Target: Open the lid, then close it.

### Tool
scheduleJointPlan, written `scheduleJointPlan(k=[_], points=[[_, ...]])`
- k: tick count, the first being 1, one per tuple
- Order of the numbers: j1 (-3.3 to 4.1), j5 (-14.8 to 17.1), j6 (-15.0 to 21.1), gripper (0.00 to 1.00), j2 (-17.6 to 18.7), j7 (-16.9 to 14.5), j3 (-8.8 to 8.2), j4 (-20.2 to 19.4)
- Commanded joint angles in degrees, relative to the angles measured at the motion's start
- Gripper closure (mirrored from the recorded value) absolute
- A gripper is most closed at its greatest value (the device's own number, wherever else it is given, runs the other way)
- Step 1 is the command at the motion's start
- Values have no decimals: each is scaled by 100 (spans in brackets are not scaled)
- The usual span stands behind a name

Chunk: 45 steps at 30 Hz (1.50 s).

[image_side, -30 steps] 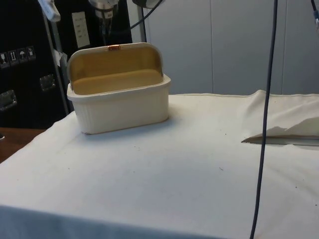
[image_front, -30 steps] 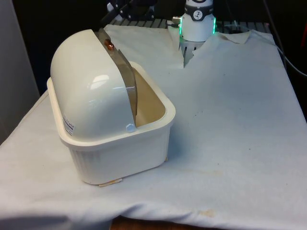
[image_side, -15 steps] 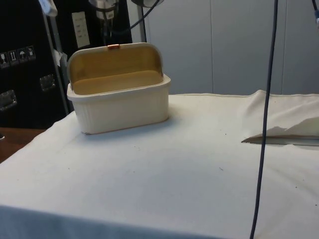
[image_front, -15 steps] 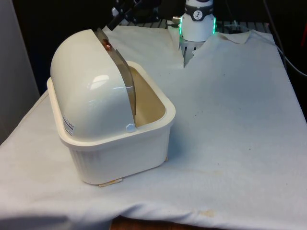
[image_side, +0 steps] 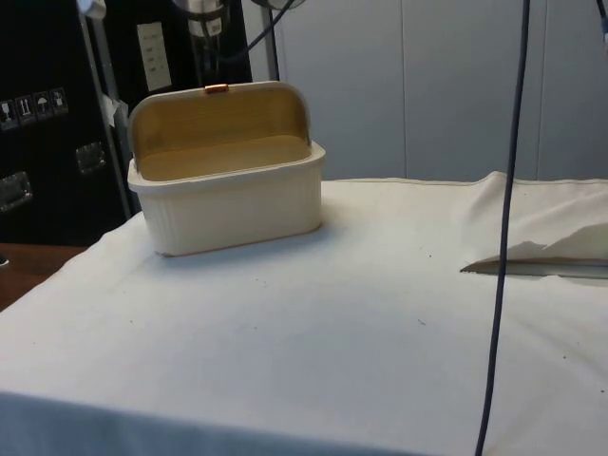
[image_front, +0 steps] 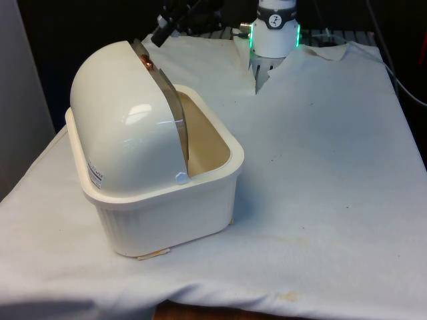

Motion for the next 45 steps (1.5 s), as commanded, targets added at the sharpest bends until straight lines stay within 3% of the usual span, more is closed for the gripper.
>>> scheduleJointPlan(k=[1, 8, 9, 10, 18, 19, 20, 21, 26, 27, 28, 34, 35, 36, 37, 41, 42, 43, 45], points=[[-57, 149, 52, 100, -23, -206, 0, 11], [-57, 441, 46, 100, 74, -590, -172, 269], [-11, 338, 0, 100, 23, -493, -201, 235], [-63, 493, 57, 100, 103, -625, -183, 298], [-92, 1043, 74, 100, 378, -957, -241, 602], [-40, 945, 23, 100, 378, -865, -286, 619], [-103, 1112, 74, 100, 401, -1003, -246, 630], [-115, 1175, 74, 100, 418, -1054, -252, 659], [-120, 1518, 69, 100, 487, -1335, -321, 745], [-74, 1450, 23, 100, 470, -1266, -367, 745], [-126, 1558, 69, 100, 493, -1381, -332, 751], [-143, 1753, 109, 100, 533, -1576, -372, 762], [-92, 1667, 40, 100, 516, -1473, -407, 762], [-143, 1776, 120, 100, 539, -1599, -378, 768], [-149, 1799, 126, 100, 539, -1621, -384, 768], [-143, 1868, 172, 100, 561, -1707, -401, 768], [-103, 1782, 120, 100, 544, -1616, -441, 768], [-143, 1874, 178, 100, 561, -1713, -401, 768], [-143, 1885, 206, 100, 567, -1719, -395, 762]])
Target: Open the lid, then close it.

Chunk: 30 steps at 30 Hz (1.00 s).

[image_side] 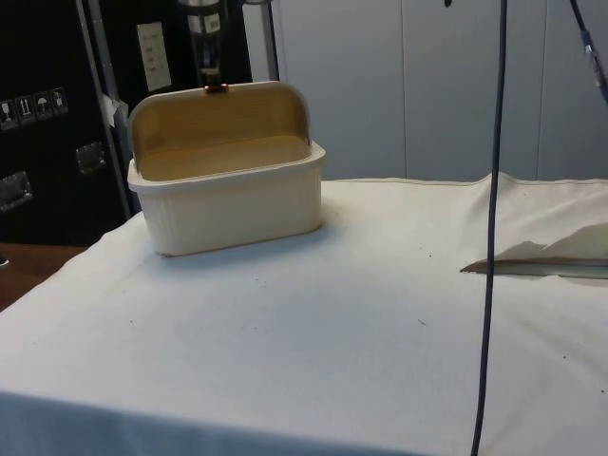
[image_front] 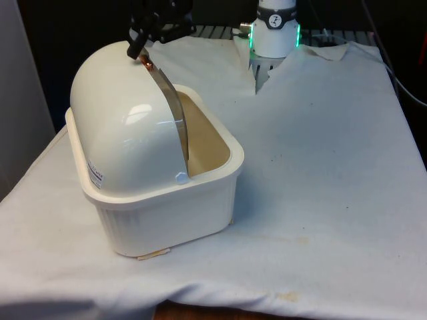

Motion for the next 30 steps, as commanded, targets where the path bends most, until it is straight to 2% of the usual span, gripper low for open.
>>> scheduleJointPlan(k=[1, 5, 6, 7, 14, 15, 16, 21, 22, 23, 30], points=[[-40, 92, 69, 100, 11, -92, 40, -11], [-34, 166, 97, 100, 17, -132, 46, -29], [0, 69, 34, 100, 17, -40, 6, 0], [-34, 166, 97, 100, 17, -132, 46, -29], [-23, 304, 103, 100, 29, -178, 92, -74], [17, 223, 46, 100, 34, -103, 34, -40], [-23, 350, 92, 100, 23, -206, 97, -74], [-23, 579, 80, 100, 23, -390, 97, -69], [17, 418, 46, 100, 34, -252, 40, -40], [-23, 579, 80, 100, 23, -390, 97, -69], [-23, 1020, 57, 100, 0, -762, 97, -63]])
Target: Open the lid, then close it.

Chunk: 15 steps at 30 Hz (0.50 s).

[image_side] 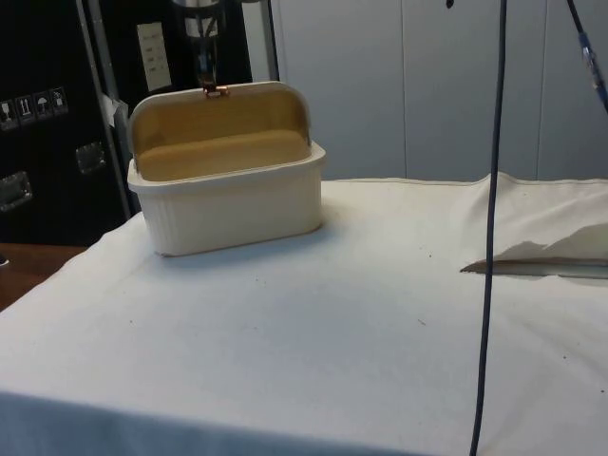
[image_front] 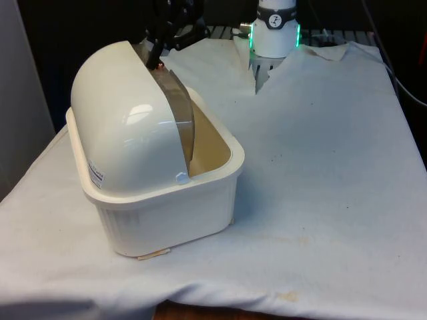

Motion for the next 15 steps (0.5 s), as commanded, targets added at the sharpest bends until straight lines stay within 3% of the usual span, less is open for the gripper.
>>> scheduleJointPlan(k=[1, 2, 3, 5, 11, 12, 13, 15], points=[[-46, 166, 11, 100, -17, -143, 63, -29], [-46, 223, 11, 100, -17, -195, 63, -29], [0, 120, 0, 100, 0, -97, 0, 0], [-46, 344, 11, 100, -11, -292, 63, -29], [-46, 728, -11, 100, 0, -636, 63, -34], [0, 630, -29, 100, 0, -561, -6, 0], [-46, 785, -17, 100, 6, -699, 69, -34], [-46, 900, -34, 100, 6, -802, 63, -34]])
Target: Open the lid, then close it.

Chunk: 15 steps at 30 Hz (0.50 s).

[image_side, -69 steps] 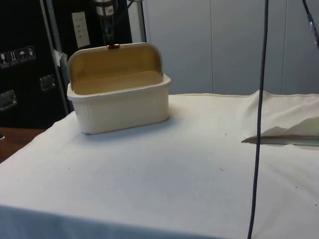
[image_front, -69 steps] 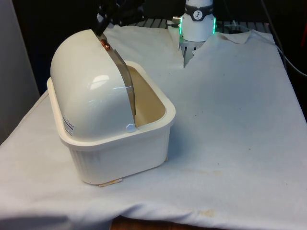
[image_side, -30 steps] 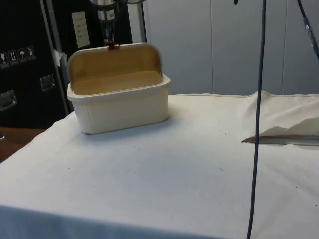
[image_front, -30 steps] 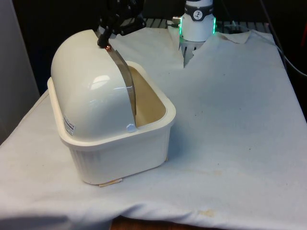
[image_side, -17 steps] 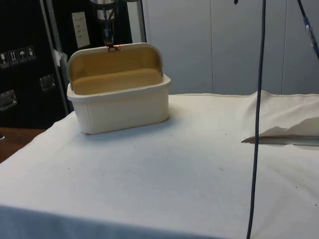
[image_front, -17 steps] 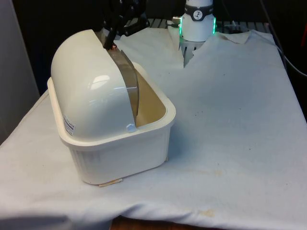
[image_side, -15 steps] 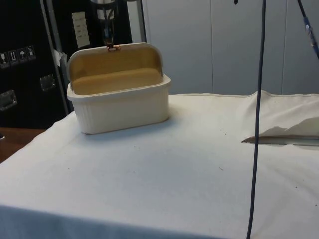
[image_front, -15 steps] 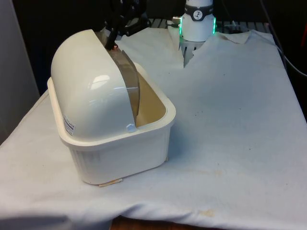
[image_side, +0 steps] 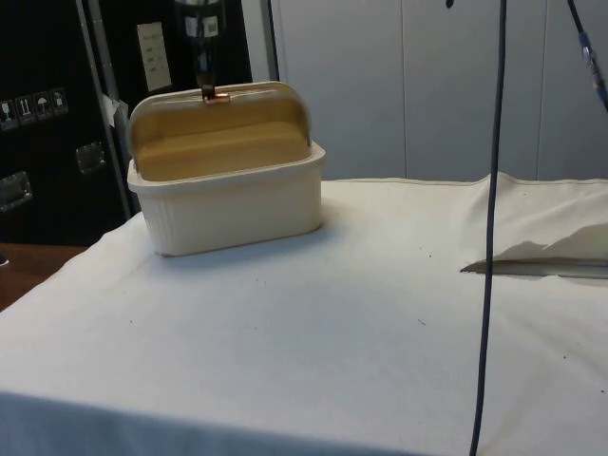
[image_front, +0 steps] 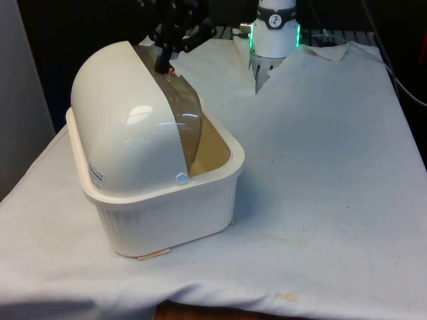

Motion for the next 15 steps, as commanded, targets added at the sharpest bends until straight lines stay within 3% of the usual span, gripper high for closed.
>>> scheduleJointPlan(k=[1, 4, 5, 6, 13, 14, 15], points=[[-46, 149, 11, 100, 11, -120, 74, -29], [-46, 304, -23, 100, 17, -264, 74, -29], [0, 212, -40, 100, 0, -201, 0, 0], [-40, 361, -34, 100, 17, -315, 74, -29], [-34, 773, -160, 100, 23, -705, 86, -23], [6, 647, -189, 100, -17, -607, 11, 0], [-34, 831, -183, 100, 23, -751, 86, -23]])
